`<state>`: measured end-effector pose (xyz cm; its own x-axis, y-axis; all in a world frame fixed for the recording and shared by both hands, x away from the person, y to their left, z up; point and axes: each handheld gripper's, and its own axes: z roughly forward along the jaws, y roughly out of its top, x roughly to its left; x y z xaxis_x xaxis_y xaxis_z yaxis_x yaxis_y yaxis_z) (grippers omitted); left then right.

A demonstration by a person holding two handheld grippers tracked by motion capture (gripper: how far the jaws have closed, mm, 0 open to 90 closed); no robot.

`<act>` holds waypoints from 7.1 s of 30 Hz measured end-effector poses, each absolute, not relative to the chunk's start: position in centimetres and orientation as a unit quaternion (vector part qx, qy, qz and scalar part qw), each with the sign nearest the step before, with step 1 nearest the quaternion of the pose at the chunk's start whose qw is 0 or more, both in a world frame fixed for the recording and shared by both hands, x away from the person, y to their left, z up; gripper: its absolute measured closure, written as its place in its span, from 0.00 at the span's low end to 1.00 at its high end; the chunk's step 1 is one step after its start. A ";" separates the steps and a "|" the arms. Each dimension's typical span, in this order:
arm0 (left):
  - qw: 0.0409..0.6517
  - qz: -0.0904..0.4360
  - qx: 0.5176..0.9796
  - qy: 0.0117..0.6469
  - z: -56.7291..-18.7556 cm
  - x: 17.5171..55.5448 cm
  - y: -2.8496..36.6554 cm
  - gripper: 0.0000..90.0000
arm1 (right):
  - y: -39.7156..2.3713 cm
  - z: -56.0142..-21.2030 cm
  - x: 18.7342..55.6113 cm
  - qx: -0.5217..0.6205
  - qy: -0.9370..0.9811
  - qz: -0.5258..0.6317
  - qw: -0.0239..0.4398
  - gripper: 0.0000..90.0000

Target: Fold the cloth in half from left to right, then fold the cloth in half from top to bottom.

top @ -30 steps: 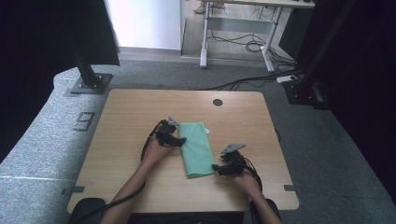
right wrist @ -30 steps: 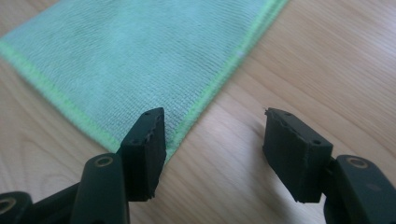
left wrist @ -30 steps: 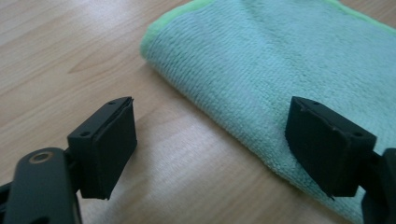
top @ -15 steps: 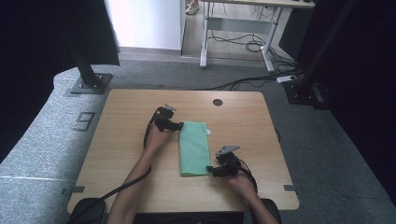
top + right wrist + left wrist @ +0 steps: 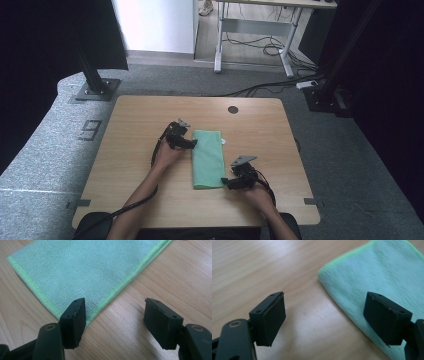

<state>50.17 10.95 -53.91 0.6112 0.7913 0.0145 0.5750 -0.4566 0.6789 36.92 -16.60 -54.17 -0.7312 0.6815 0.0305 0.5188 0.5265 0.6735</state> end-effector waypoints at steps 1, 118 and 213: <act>0.324 0.165 0.838 0.407 -53.9 49.9 10.9 0.20 | -16.6 -54.2 36.9 0.346 0.865 0.342 0.119 0.38; 0.348 0.169 0.828 0.407 -54.1 44.6 12.2 0.01 | -13.9 -53.7 42.0 0.363 0.849 0.351 0.158 0.07; 0.333 0.142 0.847 0.390 -54.9 39.4 13.4 0.06 | -11.0 -53.3 49.9 0.388 0.852 0.328 0.130 0.50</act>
<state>39.39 13.35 -54.88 0.6557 0.7548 -0.0187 0.5652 -0.4743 0.6750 49.91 -11.05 -53.29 -0.6652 0.7459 0.0334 0.5759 0.4841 0.6588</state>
